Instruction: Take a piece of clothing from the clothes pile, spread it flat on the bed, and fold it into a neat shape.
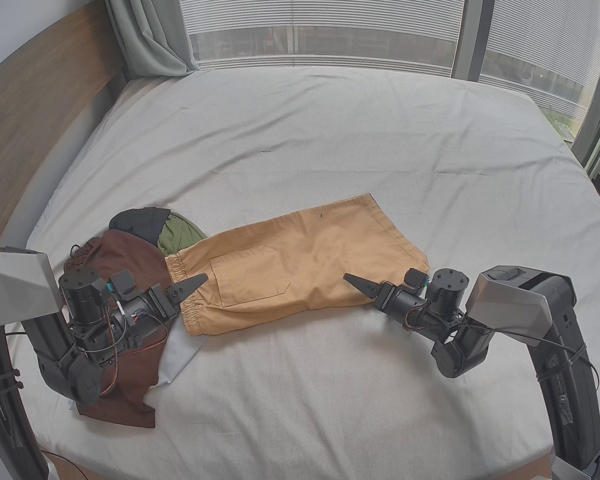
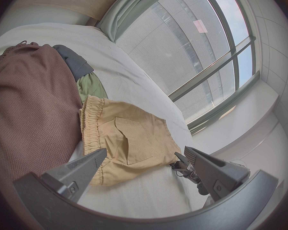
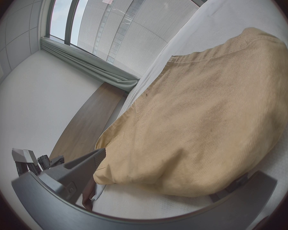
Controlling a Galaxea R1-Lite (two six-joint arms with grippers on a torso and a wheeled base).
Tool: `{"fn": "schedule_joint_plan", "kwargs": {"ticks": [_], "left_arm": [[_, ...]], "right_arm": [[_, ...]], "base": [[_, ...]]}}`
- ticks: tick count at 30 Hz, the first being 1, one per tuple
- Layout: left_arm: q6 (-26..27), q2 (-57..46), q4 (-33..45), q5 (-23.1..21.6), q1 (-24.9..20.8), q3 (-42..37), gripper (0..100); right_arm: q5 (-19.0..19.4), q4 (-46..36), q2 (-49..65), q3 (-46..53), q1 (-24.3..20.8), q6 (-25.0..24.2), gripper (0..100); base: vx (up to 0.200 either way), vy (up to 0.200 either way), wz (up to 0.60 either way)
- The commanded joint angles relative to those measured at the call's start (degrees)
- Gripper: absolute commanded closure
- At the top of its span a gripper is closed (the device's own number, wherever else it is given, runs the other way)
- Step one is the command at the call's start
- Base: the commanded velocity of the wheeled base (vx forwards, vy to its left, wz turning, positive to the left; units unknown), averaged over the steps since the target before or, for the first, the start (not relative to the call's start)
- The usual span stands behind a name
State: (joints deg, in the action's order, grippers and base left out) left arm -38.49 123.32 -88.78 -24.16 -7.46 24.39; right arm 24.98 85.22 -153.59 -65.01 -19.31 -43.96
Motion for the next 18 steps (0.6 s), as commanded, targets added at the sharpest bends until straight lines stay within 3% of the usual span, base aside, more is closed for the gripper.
{"fn": "schedule_joint_plan", "kwargs": {"ticks": [1,3,4,10,15,18], "left_arm": [[0.0,0.1,-0.1,0.0,0.0,0.2,0],[0.0,0.2,-0.1,0.0,0.0,0.4,0],[0.0,0.2,-0.1,-0.1,-0.1,0.6,0],[1.1,0.2,-0.2,-3.3,0.3,0.6,0],[8.8,2.1,-0.1,-3.6,1.3,0.6,0],[10.0,2.7,-0.1,-3.6,1.4,0.7,0]], "right_arm": [[0.0,-0.1,-0.3,0.0,0.1,0.0,0],[0.0,-0.1,-0.3,0.0,0.2,0.0,0],[0.0,-0.1,-0.3,0.0,0.2,0.0,100],[0.0,-0.1,-0.3,0.1,0.2,0.0,100],[0.0,0.0,-0.3,0.1,0.2,0.0,100],[0.0,0.0,-0.2,0.6,0.1,0.0,100]], "base": [[0.0,0.0,0.0],[0.0,0.0,0.0],[0.0,0.0,0.0],[0.0,0.0,0.0],[0.0,0.0,0.0],[0.0,0.0,0.0]]}}
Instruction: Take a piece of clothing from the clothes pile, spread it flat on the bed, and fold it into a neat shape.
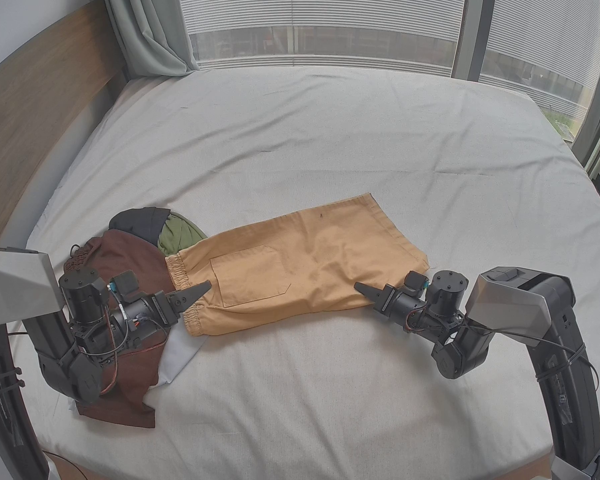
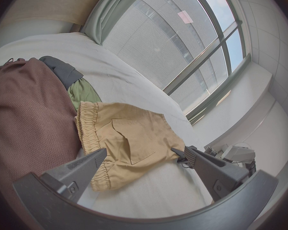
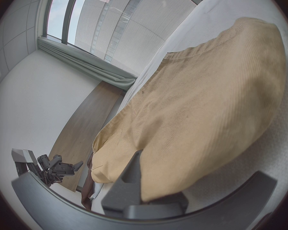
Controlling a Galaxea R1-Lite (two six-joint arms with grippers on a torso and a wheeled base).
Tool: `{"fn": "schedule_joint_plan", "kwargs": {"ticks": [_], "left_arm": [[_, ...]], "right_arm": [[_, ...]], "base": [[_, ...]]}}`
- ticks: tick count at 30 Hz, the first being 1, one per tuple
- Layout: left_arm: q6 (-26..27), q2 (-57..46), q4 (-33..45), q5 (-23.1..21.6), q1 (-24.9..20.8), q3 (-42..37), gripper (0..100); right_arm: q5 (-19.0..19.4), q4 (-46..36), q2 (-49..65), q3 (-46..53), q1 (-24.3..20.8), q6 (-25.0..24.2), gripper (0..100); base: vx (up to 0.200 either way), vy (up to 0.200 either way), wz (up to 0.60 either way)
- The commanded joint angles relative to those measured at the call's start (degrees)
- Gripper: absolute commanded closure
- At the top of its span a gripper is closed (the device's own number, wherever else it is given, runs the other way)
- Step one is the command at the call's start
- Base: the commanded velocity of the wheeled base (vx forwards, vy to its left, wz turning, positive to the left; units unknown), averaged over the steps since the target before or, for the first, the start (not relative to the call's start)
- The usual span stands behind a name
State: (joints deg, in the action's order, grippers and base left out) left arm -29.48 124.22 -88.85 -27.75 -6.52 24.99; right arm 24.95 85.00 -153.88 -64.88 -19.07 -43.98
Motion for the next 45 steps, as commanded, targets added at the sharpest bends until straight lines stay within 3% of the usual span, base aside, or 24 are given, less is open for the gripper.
{"fn": "schedule_joint_plan", "kwargs": {"ticks": [1,8,20,25,37,45], "left_arm": [[1.0,2.0,0.0,0.0,0.6,0.2,0],[0.9,1.7,0.0,-1.2,1.6,-0.3,0],[2.2,1.9,0.0,-5.6,2.6,-1.7,0],[2.6,2.5,0.0,-5.6,2.7,-1.9,0],[3.9,2.2,-0.2,-6.2,2.2,-3.0,0],[4.0,2.0,-0.2,-6.4,2.3,-2.8,0]], "right_arm": [[0.0,0.2,0.1,0.6,-0.1,0.0,100],[-0.1,1.5,3.1,6.3,-0.4,0.4,100],[-0.1,3.4,10.3,22.3,-0.7,6.1,100],[-0.4,3.3,14.9,31.3,-0.7,9.8,100],[-1.2,3.3,21.6,46.7,0.8,13.5,100],[-1.8,3.3,21.6,52.0,0.7,13.7,100]], "base": [[0.0,0.0,0.0],[0.0,0.0,0.0],[0.0,0.0,0.0],[0.0,0.0,0.0],[0.0,0.0,0.0],[0.0,0.0,0.0]]}}
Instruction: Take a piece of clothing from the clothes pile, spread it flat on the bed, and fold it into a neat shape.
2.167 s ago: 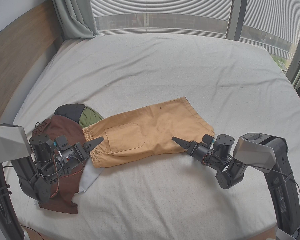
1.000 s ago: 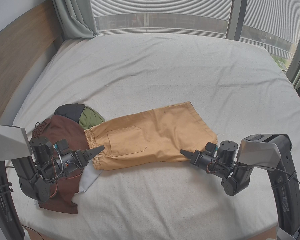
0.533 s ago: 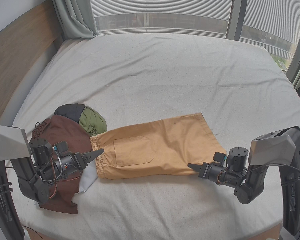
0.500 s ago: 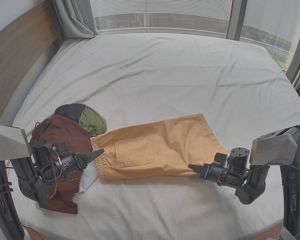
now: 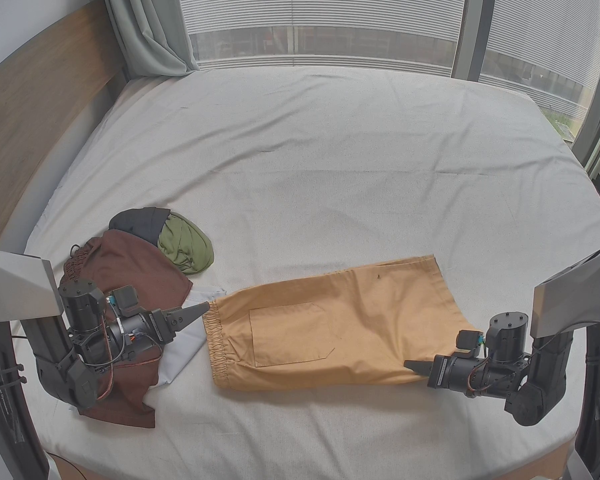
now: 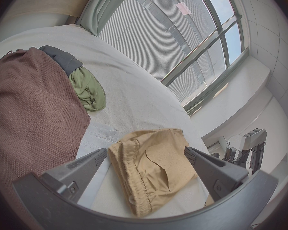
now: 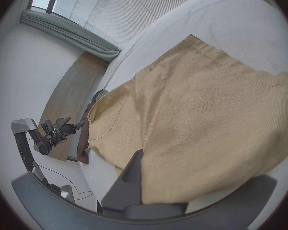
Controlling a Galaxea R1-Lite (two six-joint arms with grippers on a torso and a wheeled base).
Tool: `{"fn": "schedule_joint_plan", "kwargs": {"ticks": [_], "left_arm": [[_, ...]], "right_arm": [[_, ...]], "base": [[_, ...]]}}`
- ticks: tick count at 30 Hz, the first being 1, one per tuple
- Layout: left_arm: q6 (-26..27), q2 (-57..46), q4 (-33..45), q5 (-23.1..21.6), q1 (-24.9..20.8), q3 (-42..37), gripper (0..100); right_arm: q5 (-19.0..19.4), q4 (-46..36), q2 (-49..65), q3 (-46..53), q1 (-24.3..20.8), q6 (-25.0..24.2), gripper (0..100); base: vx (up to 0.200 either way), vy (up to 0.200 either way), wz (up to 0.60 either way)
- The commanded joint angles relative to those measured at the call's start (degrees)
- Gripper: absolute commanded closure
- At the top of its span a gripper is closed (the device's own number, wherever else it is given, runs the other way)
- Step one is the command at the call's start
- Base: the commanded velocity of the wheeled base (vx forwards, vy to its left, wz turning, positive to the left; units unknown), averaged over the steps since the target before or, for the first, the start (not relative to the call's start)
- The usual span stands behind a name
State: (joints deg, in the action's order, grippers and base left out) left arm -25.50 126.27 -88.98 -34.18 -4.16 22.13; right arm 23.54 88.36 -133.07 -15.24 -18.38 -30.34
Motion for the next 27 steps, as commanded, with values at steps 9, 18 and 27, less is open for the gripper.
{"fn": "schedule_joint_plan", "kwargs": {"ticks": [9,18,27], "left_arm": [[-0.3,-1.1,0.0,0.2,-0.4,0.0,0],[-0.1,-1.2,0.0,-0.1,-0.3,-0.3,0],[0.0,-1.4,0.0,-0.1,-0.1,-0.3,0]], "right_arm": [[-3.1,0.1,-0.6,2.3,0.1,0.1,100],[-3.1,0.0,-0.7,1.9,0.3,0.1,0],[-2.4,0.0,-3.8,5.9,0.4,7.1,0]], "base": [[0.0,0.0,0.0],[0.0,0.0,0.0],[0.0,0.0,0.0]]}}
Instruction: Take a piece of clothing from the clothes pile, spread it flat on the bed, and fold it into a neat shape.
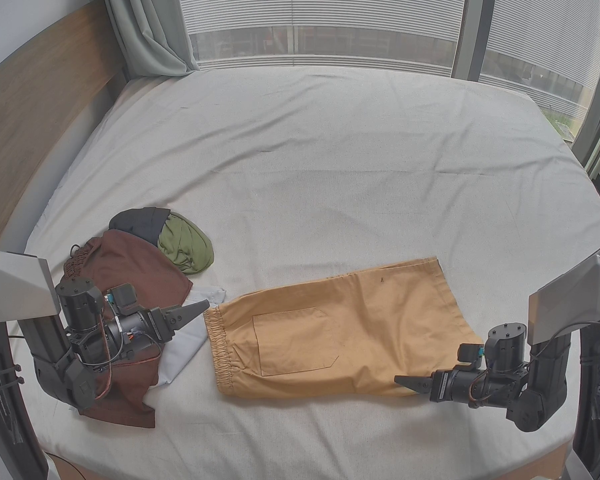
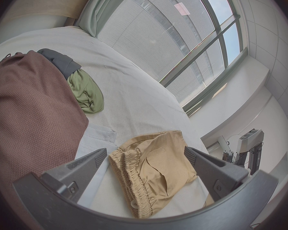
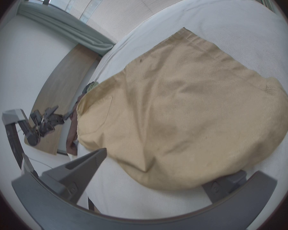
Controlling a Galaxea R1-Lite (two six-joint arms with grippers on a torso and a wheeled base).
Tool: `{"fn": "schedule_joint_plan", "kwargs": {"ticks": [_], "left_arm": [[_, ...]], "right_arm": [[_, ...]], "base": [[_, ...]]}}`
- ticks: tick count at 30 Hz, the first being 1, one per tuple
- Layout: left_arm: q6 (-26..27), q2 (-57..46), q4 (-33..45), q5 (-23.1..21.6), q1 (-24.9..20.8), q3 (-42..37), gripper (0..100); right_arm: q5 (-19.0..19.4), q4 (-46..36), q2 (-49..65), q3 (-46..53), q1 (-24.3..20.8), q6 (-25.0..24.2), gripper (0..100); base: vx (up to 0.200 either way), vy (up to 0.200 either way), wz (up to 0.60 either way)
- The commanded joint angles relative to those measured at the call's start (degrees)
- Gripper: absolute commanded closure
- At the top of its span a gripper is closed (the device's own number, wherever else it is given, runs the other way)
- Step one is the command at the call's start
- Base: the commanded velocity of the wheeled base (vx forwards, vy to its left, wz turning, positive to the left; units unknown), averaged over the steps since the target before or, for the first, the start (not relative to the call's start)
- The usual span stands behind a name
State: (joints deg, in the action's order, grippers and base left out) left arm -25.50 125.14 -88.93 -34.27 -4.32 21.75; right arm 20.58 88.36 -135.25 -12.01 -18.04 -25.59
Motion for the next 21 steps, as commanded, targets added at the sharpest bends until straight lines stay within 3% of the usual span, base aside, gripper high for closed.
{"fn": "schedule_joint_plan", "kwargs": {"ticks": [1,8,15,21], "left_arm": [[0.0,-0.3,0.0,0.0,0.1,0.0,0],[0.0,-0.6,0.0,0.0,-0.2,0.0,0],[0.1,-0.7,0.0,0.0,-0.3,-0.3,0],[0.1,-0.7,0.0,-0.1,-0.3,-0.3,0]], "right_arm": [[1.1,0.0,-1.5,3.6,0.0,3.2,0],[6.8,0.1,1.4,7.4,-0.2,6.4,0],[16.2,0.0,7.5,9.9,0.7,9.7,0],[18.1,0.0,10.2,7.4,3.8,9.2,0]], "base": [[0.0,0.0,0.0],[0.0,0.0,0.0],[0.0,0.0,0.0],[0.0,0.0,0.0]]}}
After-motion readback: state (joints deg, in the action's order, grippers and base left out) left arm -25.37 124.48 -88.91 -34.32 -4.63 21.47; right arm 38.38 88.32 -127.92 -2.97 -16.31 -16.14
